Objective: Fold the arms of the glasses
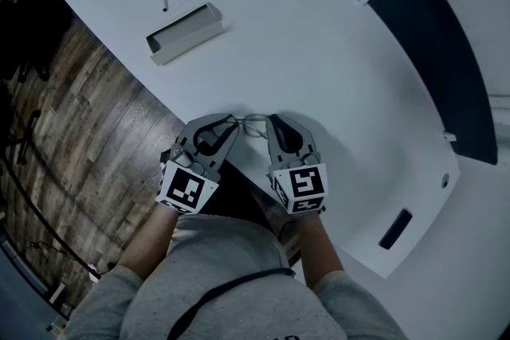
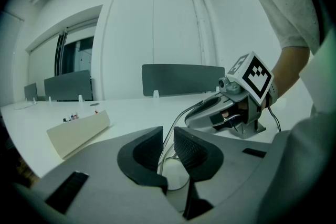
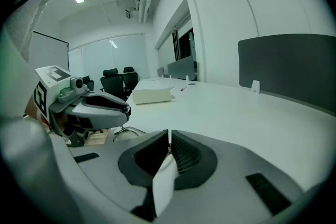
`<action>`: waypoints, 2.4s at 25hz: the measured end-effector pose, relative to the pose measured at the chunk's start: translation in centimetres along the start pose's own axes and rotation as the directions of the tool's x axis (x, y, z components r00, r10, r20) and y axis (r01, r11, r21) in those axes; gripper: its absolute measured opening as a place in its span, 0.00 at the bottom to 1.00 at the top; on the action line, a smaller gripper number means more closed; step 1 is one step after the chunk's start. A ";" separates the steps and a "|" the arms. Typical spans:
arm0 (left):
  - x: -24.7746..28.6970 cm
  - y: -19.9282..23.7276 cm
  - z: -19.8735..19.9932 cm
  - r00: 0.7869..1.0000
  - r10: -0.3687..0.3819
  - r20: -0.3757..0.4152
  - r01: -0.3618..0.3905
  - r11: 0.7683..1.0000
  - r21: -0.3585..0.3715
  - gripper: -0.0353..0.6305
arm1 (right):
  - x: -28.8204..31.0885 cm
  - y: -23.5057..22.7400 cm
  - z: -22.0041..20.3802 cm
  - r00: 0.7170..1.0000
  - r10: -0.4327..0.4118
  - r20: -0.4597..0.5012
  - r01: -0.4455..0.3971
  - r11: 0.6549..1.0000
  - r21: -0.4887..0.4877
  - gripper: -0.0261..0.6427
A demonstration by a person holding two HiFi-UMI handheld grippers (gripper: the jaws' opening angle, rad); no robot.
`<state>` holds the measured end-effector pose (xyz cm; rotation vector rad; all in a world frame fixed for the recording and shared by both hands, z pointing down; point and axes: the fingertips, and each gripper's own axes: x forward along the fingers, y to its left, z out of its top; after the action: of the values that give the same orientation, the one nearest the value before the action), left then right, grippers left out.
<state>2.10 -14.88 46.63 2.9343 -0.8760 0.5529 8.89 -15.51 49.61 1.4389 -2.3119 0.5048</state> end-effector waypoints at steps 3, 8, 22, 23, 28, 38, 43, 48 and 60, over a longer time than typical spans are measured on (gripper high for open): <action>0.0 0.0 0.0 1.000 -0.002 0.004 0.002 1.000 0.004 0.16 | 0.0 -0.1 0.1 1.000 -0.005 0.009 0.005 1.000 0.004 0.08; 0.0 -0.1 -0.1 1.000 -0.006 0.006 0.006 1.000 0.001 0.16 | -0.6 -0.7 0.8 0.998 -0.032 0.056 0.029 0.997 0.067 0.08; -0.3 0.0 0.1 1.000 -0.016 0.010 0.016 1.000 0.011 0.16 | -3.8 3.7 7.5 0.968 0.180 0.173 -0.181 0.983 -0.007 0.10; -0.3 0.0 0.1 1.000 -0.017 0.009 0.017 1.000 0.009 0.16 | -3.7 4.0 7.4 0.968 0.192 0.164 -0.191 0.981 -0.017 0.12; -0.2 0.0 0.2 1.000 -0.017 0.014 0.017 1.000 -0.006 0.16 | -3.4 4.5 6.4 0.974 0.198 0.109 -0.191 0.979 -0.071 0.14; 0.1 -0.2 -0.1 1.000 -0.022 0.009 0.022 1.000 -0.003 0.16 | -2.8 3.7 5.1 0.983 0.164 0.083 -0.155 0.982 -0.110 0.11; 0.1 -0.4 -0.3 1.000 -0.028 0.011 0.028 0.999 -0.019 0.16 | -2.5 3.2 4.4 0.988 0.139 0.066 -0.132 0.985 -0.109 0.11; 0.0 -0.4 -0.7 1.000 -0.027 0.002 0.027 0.999 -0.016 0.16 | -2.1 3.0 3.5 0.992 0.118 0.031 -0.115 0.989 -0.095 0.11; -0.1 -0.1 -1.5 1.000 -0.024 -0.008 0.024 0.999 -0.029 0.16 | -0.8 3.0 1.8 0.994 0.108 -0.004 -0.108 0.992 -0.072 0.11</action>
<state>1.56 -14.56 47.99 2.9106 -0.8395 0.5459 6.31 -14.54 47.33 1.2862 -2.3923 0.4470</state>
